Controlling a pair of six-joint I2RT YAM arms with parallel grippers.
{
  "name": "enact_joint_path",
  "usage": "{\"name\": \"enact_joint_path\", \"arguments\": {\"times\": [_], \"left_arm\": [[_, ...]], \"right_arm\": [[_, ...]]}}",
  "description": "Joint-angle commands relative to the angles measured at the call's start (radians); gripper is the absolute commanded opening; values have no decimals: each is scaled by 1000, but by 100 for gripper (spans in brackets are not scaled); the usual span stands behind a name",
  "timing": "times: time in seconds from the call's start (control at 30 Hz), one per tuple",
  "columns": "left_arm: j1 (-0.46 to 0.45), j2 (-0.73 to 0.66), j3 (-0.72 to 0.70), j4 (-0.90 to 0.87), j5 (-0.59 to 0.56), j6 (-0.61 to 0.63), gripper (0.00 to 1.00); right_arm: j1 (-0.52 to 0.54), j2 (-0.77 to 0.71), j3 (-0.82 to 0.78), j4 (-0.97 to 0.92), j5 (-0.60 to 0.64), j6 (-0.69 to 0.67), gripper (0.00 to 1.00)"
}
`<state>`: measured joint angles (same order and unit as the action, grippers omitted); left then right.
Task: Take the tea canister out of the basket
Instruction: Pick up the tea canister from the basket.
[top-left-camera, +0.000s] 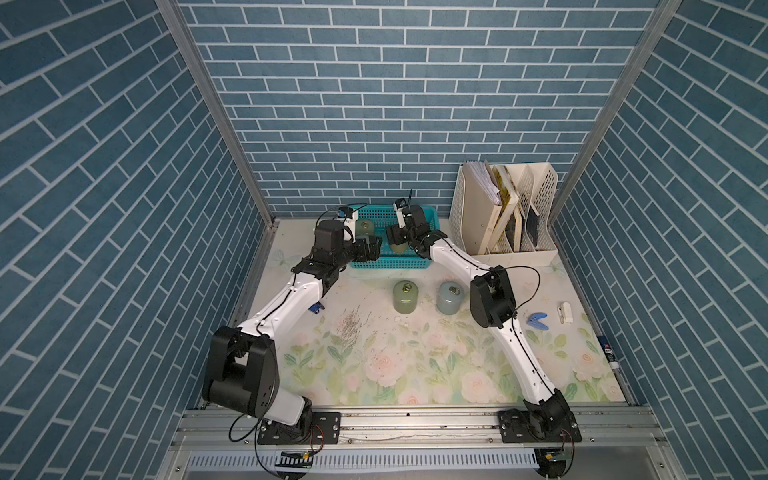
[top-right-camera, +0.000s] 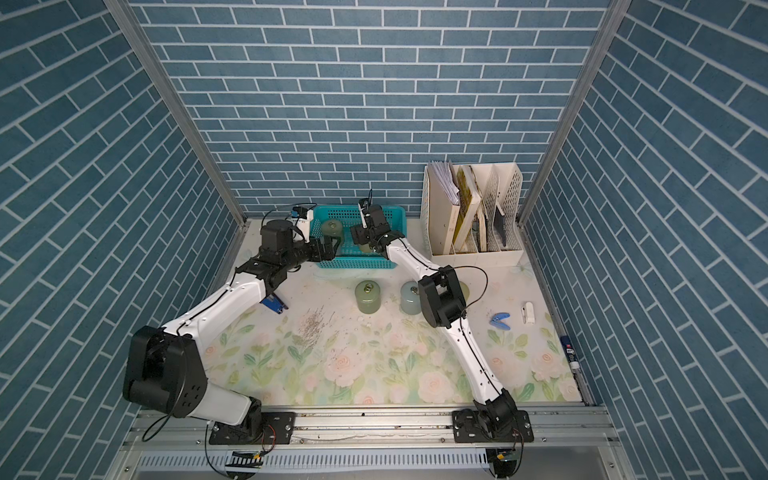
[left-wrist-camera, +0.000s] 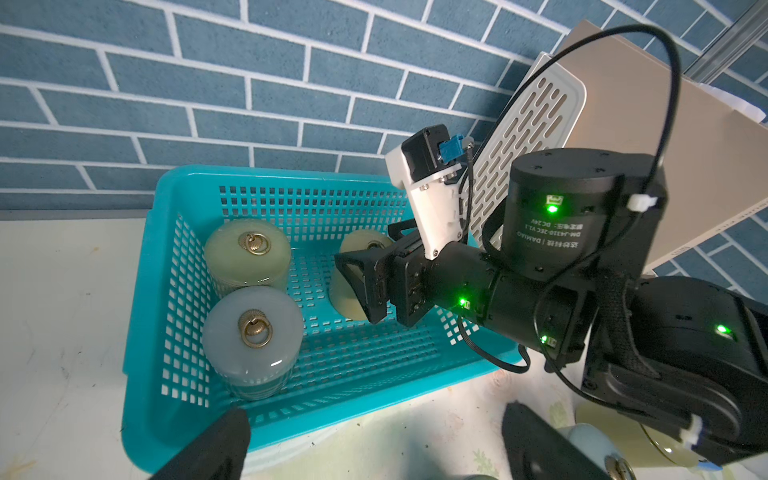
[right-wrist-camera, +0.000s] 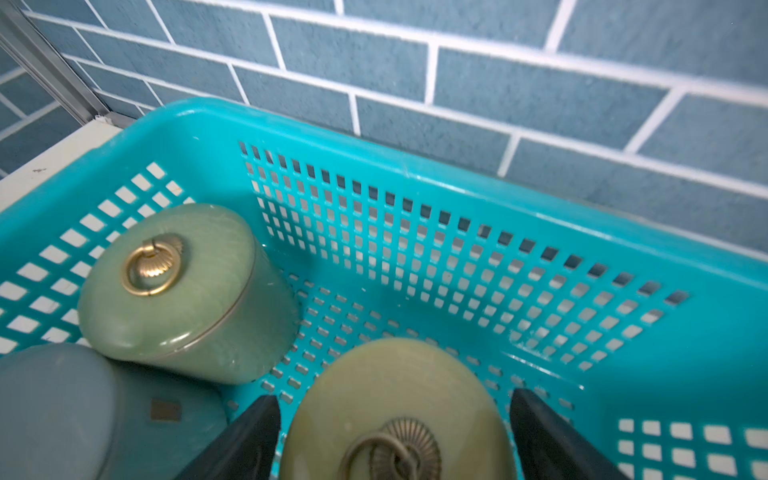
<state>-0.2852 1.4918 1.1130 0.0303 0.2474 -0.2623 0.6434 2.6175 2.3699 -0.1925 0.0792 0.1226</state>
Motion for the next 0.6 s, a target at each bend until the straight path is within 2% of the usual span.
{"name": "enact_joint_path", "arguments": {"times": [0.0,0.2,0.43,0.57], "left_arm": [[-5,-22,-9,-4,-2,1,100],[-4,-29,-12,-4,-4,0,100],[-5,-49,-5,-42,-30,31,100],[-5,-52,13,-56,-29,34,100]], "right_arm": [[4,19,11,-42,-3,-17,94],[3,31,18,-65,6,-17,96],[4,39,27,-64,-4,-9,79],[4,3,35,-48,-42,-7,67]]}}
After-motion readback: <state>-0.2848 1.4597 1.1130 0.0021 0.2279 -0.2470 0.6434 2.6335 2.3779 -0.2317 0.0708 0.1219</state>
